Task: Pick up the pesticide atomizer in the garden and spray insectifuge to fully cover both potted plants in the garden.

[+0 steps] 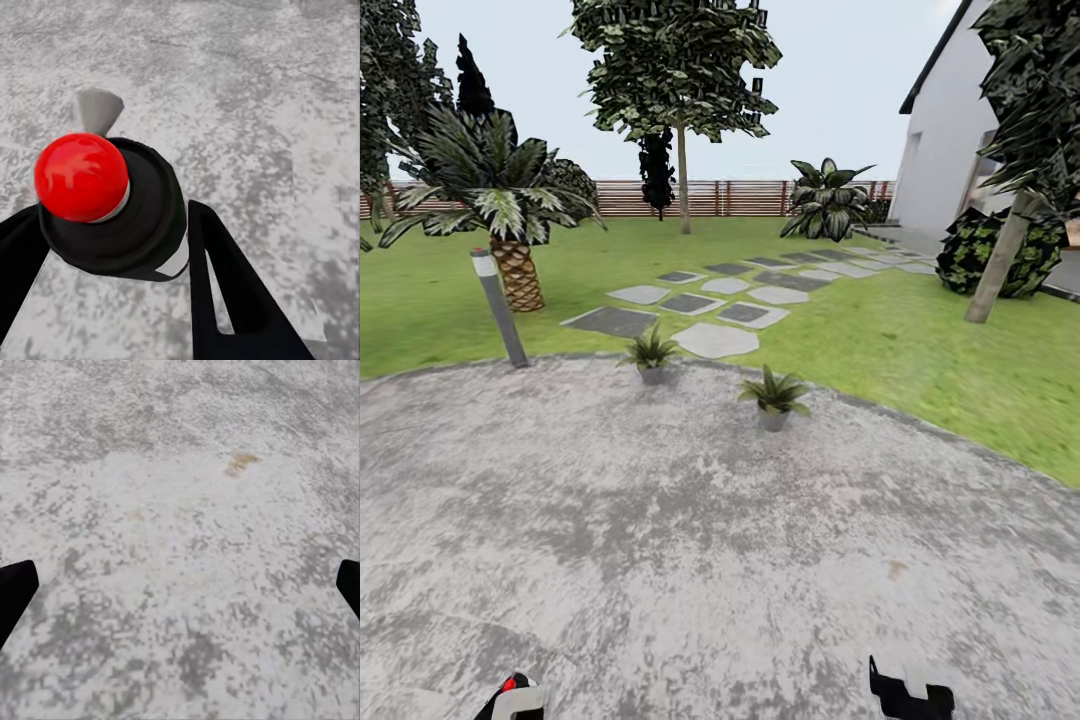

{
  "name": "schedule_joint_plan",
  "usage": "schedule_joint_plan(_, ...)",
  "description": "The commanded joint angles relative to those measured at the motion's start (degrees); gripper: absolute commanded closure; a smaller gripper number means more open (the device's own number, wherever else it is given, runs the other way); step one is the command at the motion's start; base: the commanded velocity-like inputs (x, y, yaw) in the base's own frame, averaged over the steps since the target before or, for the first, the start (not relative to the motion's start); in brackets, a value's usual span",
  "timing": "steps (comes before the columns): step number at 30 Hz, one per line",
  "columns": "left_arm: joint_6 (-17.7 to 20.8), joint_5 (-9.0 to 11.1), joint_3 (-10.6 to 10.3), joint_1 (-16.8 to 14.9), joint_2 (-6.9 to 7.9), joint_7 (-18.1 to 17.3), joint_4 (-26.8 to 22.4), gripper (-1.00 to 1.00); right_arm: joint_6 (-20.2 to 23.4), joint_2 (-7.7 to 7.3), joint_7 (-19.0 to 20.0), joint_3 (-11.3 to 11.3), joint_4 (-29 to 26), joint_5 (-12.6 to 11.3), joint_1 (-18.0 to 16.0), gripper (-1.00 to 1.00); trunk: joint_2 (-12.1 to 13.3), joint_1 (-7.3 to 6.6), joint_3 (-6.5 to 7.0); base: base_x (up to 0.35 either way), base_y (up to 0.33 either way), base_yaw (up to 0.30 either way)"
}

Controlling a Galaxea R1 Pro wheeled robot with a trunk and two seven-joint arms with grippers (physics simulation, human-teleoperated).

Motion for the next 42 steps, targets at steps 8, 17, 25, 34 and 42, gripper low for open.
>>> schedule_joint_plan(8, -0.2, -0.4, 0.1, 0.0, -0.01, 0.3, 0.1, 1.00, -0.1, 0.00, -0.4, -0.2, 0.1, 0.6, 0.0, -1.00, 0.0, 0.02, -0.05, 0.339, 0.106, 0.000)
schedule_joint_plan(17, -0.2, -0.4, 0.1, 0.0, -0.01, 0.3, 0.0, 1.00, -0.2, 0.00, -0.4, -0.2, 0.1, 0.6, 0.0, -1.00, 0.0, 0.02, -0.05, 0.339, 0.022, 0.000)
schedule_joint_plan(25, -0.2, -0.4, 0.1, 0.0, -0.01, 0.3, 0.0, 1.00, -0.2, 0.00, -0.4, -0.2, 0.1, 0.6, 0.0, -1.00, 0.0, 0.02, -0.05, 0.339, 0.000, 0.000)
schedule_joint_plan(34, -0.2, -0.4, 0.1, 0.0, -0.01, 0.3, 0.0, 1.00, -0.2, 0.00, -0.4, -0.2, 0.1, 0.6, 0.0, -1.00, 0.0, 0.02, -0.05, 0.339, 0.000, 0.000)
schedule_joint_plan(42, -0.2, -0.4, 0.1, 0.0, -0.01, 0.3, 0.1, 1.00, -0.2, 0.00, -0.4, -0.2, 0.1, 0.6, 0.0, -1.00, 0.0, 0.02, -0.05, 0.339, 0.000, 0.000)
